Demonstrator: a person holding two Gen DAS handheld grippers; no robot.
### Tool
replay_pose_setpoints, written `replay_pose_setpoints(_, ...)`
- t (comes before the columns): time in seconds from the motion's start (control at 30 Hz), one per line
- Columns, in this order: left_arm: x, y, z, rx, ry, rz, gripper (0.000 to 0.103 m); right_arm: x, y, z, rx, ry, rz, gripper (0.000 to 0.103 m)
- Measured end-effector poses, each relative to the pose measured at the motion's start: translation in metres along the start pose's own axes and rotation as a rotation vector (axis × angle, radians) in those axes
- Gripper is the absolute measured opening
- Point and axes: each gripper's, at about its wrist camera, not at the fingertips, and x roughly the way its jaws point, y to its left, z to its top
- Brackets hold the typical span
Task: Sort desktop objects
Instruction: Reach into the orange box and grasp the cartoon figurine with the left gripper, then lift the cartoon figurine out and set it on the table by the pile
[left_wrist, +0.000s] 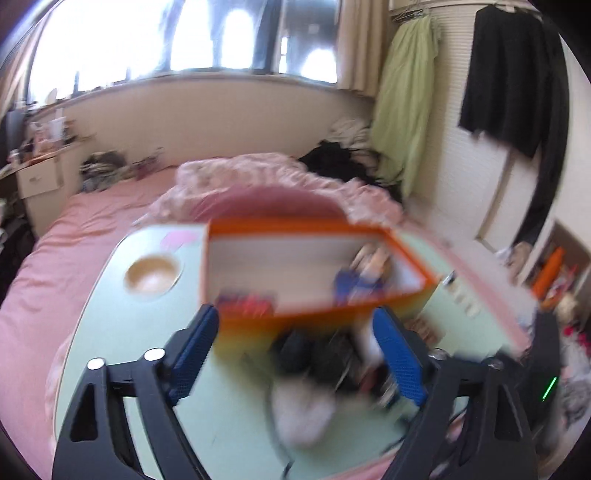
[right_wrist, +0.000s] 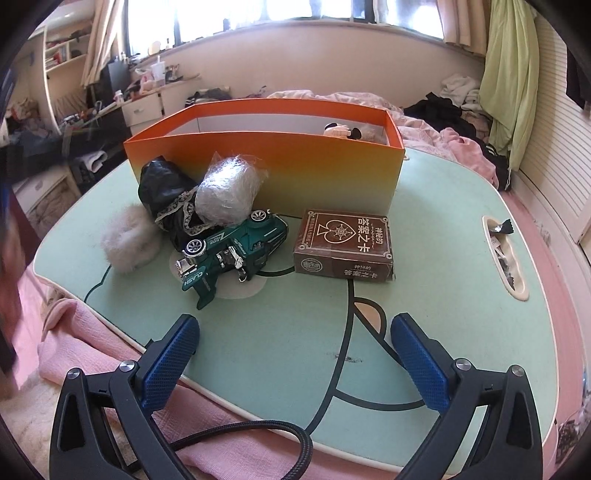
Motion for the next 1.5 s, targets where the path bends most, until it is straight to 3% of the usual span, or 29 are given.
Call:
replay_pose_setpoints(0.07,0.018,-0.008,0.03,-0.004,0.059,-0.034,0.051,0.0,-0.001,0.001,0.0,0.0,0.002,0.103)
replay_pose_setpoints(0.13,0.051,-0.027,0.057,0.036,0.179,-0.07,0.046,0.0,-0.001,0.001,0.001,0.0,0.002,0.103)
replay_pose_setpoints(0.23,0.097,-0.055,0.072,0.106,0.307,-0.047,0.046,0.001,-0.002,0.001,0.001,-0.001,0.002,0.103)
replay_pose_setpoints(0.37,0.149,-0.095,0.068,0.204,0.433,0.027,0.046,0.001,-0.001,0.001,0.0,0.0,0.003,0.103)
replay_pose_setpoints(0.53,0.195,-0.095,0.057,0.133,0.554,0.047,0.046,0.003,-0.001,0.004,-0.001,-0.001,0.007,0.103)
replay_pose_setpoints(0.7,0.201,-0.092,0.058,0.085,0.529,0.029,0.046,0.004,-0.003,0.005,-0.004,-0.001,0.013,0.103)
replay_pose_setpoints(0.83,0.197,-0.094,0.057,0.12,0.483,0.031,0.043,0.004,-0.003,0.004,-0.005,-0.001,0.013,0.103)
replay_pose_setpoints(0.93,0.187,-0.084,0.065,0.086,0.44,-0.012,0.043,0.005,-0.004,0.004,-0.006,-0.001,0.016,0.103)
replay_pose_setpoints(1.13,0.095,-0.055,0.088,0.048,0.247,-0.134,0.043,0.006,-0.004,0.004,-0.006,-0.003,0.015,0.103)
replay_pose_setpoints(1.2,0.056,-0.039,0.079,0.076,0.183,-0.13,0.043,0.006,-0.006,0.003,-0.005,-0.005,0.015,0.103)
replay_pose_setpoints(1.3,0.016,-0.008,0.043,0.079,0.155,-0.068,0.043,0.007,-0.005,0.003,-0.004,-0.006,0.013,0.103)
replay_pose_setpoints(1.5,0.022,0.053,-0.022,-0.046,0.231,0.042,0.043,0.006,-0.002,0.002,-0.005,-0.006,0.009,0.103)
